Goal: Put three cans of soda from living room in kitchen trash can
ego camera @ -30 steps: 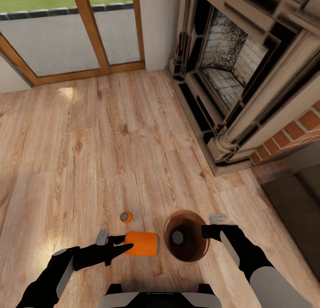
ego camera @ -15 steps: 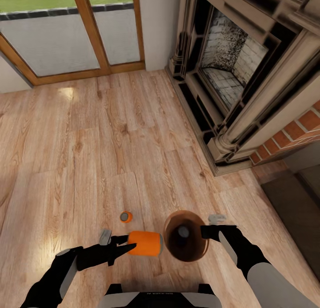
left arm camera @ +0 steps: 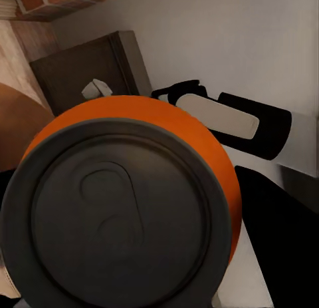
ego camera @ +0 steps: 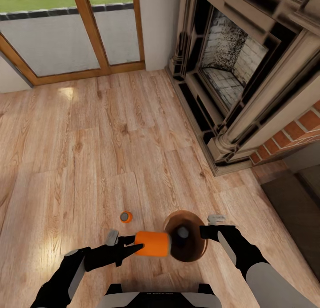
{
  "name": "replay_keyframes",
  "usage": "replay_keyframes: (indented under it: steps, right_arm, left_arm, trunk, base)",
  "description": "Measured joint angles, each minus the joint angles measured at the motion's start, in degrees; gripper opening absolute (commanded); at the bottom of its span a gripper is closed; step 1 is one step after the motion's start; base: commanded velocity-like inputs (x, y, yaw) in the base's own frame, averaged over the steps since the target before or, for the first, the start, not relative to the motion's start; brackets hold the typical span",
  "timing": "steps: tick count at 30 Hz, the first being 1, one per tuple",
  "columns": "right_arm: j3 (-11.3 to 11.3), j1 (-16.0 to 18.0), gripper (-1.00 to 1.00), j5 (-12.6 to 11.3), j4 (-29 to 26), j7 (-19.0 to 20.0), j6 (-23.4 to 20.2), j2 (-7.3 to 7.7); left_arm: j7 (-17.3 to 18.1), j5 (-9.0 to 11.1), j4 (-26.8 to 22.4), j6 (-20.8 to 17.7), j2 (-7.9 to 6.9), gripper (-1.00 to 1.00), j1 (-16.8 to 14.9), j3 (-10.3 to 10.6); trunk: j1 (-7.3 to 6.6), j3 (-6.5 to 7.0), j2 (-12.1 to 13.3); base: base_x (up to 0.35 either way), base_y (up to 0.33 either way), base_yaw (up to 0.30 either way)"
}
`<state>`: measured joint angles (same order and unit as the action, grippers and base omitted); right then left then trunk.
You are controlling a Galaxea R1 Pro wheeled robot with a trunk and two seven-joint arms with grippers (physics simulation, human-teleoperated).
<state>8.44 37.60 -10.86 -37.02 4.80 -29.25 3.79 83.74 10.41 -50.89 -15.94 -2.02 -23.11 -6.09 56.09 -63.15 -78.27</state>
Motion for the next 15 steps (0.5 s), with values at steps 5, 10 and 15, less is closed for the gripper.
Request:
replay_keyframes:
  steps: [5, 10, 15]
  right_arm:
    - [0.00, 0.01, -1.00, 0.00, 0.00, 0.00, 0.00, 0.00]
    - [0.00, 0.00, -1.00, 0.02, 0.00, 0.00, 0.00, 0.00]
    - [0.00, 0.01, -1.00, 0.01, 0.00, 0.00, 0.00, 0.00]
  left_arm:
    - [-0.33, -0.19, 0.23, 0.08, 1.09, -1.00, 0.00, 0.06]
    - [-4.07, -0.21, 0.25, 0.13, 2.89, -1.00, 0.00, 0.08]
    - [-9.12, -0.28, 0.26, 0.17, 4.80, -1.00, 0.00, 2.70]
  trunk:
    - [0.00, 0.00, 0.00]
    - [0.00, 0.00, 0.00]
    - [0.00, 0.00, 0.00]
  base:
    - [0.000, 0.000, 0.000]
    - [0.000, 0.000, 0.000]
    - [0.000, 0.000, 0.000]
